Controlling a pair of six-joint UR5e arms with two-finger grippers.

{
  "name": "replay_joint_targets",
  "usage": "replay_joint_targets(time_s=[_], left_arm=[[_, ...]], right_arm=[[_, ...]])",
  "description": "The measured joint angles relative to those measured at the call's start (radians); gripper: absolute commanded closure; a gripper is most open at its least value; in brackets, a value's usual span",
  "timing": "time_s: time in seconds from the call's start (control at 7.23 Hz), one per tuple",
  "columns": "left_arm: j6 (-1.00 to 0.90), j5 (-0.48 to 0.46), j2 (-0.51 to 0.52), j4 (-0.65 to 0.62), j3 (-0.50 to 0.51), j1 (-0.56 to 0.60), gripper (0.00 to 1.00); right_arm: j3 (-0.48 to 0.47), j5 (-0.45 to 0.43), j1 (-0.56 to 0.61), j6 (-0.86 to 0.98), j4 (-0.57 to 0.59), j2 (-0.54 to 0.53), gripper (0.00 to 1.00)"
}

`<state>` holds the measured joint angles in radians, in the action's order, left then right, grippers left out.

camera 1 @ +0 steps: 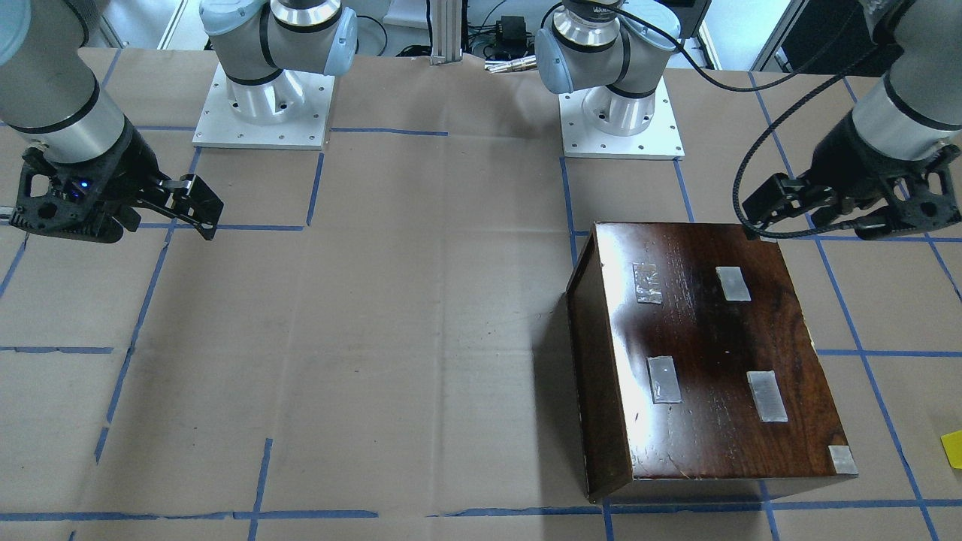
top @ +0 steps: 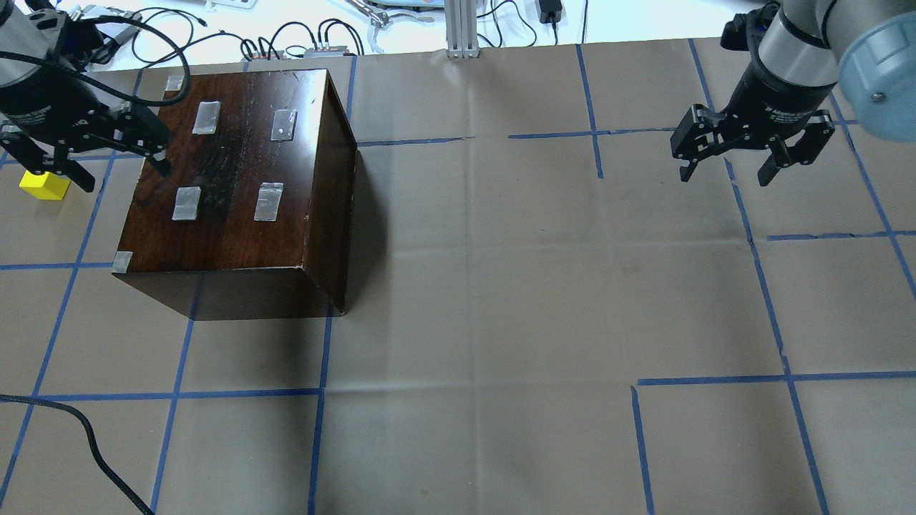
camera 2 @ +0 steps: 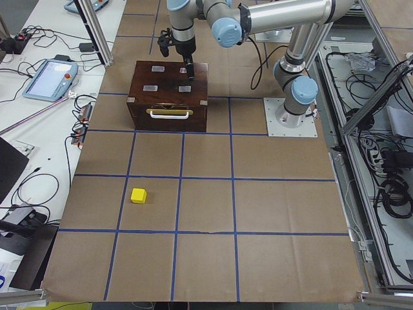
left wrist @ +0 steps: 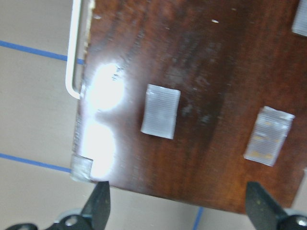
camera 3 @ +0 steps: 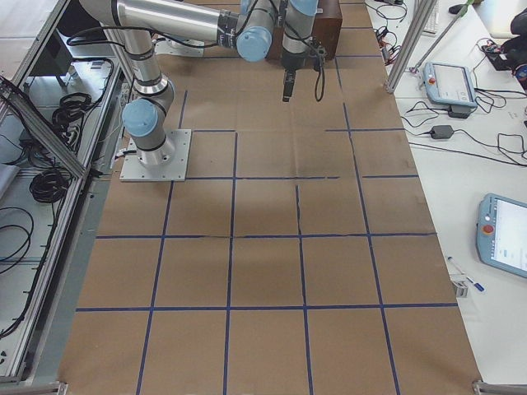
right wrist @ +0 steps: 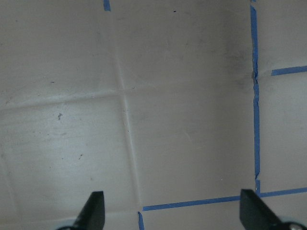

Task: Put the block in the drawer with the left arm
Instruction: 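Lower the left gripper to the white drawer handle on the cabinet side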

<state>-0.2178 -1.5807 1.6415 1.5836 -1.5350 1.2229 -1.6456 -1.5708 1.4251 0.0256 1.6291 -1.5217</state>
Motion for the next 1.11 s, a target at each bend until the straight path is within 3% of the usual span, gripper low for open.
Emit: replay_joint_targets(time_s=[0.28, 1.11], left_arm=[[-0.178, 0.003, 0.053, -0.059, 0.020, -0.088, 0.01], [-0.306, 0.067, 0.336, -0.073, 0.190, -0.199, 0.01]], right_arm=[[0.000, 0.000, 0.000, 0.000, 0.000, 0.000, 0.00], [0.000, 0.000, 0.000, 0.000, 0.000, 0.000, 0.00]])
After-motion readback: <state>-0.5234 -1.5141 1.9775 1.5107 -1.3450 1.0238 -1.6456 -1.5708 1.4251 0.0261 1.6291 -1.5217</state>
